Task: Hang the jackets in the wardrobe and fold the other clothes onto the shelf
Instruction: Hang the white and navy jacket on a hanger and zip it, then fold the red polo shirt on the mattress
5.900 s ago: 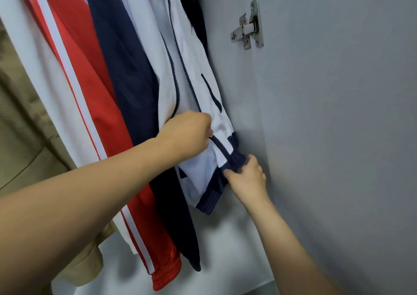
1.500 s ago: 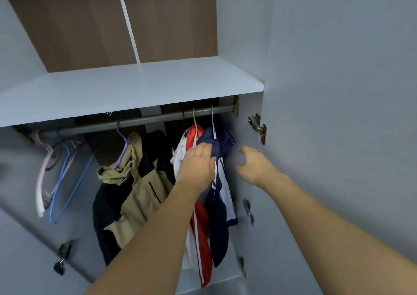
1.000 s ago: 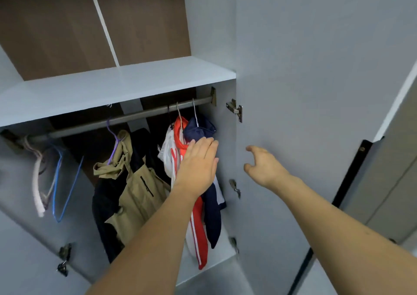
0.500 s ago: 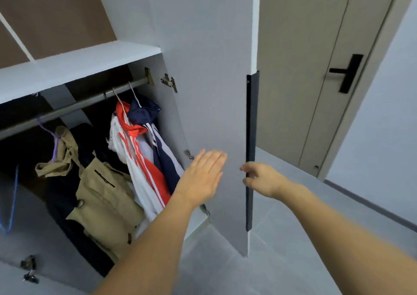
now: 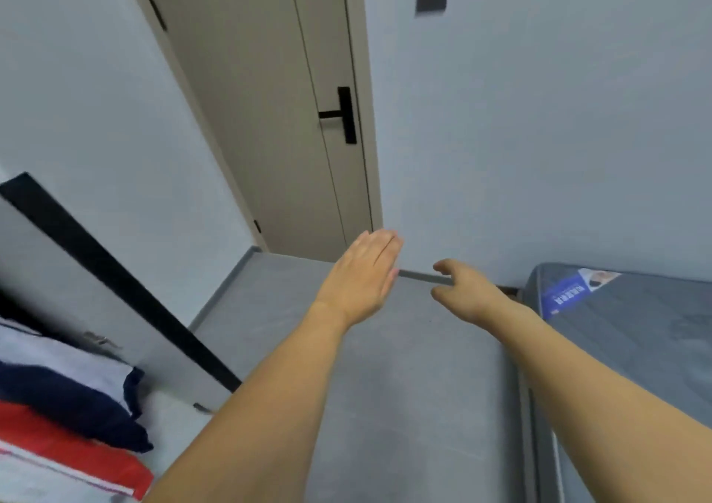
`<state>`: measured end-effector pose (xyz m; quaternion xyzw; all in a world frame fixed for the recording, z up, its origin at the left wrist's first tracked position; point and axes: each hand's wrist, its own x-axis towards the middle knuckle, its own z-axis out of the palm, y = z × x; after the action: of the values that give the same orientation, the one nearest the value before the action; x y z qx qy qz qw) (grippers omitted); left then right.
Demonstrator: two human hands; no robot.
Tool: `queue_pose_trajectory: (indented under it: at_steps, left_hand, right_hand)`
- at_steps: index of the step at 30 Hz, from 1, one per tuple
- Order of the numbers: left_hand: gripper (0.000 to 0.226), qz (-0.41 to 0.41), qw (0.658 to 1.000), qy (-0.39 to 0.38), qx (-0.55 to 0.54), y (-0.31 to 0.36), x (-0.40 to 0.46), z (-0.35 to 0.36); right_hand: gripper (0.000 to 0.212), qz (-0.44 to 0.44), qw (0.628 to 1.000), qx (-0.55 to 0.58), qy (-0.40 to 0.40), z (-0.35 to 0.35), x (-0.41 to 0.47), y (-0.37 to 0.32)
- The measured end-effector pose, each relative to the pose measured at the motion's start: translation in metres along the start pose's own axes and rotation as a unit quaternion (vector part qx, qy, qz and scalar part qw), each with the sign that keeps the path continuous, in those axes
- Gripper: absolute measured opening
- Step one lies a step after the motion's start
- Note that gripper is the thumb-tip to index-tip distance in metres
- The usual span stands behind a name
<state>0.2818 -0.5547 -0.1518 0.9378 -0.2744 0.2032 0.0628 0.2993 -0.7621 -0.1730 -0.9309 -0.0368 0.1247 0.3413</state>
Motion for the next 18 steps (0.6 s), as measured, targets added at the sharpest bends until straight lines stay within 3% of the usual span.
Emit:
queue_pose_trajectory:
  at_steps: [12, 18]
  left_hand:
    - [0.049, 0.117, 0.984, -0.103, -0.082, 0.044, 0.209, 0.158]
    - [0.05, 0.212, 0.961, -0.114, -0.135, 0.126, 0.344, 0.23]
  right_hand:
    - [0.054, 0.161, 0.978, 0.076, 0.105, -0.099, 0.084, 0.173]
    - [0.055, 0.258, 0.946, 0.09, 0.173, -0.172, 0.092, 0.269]
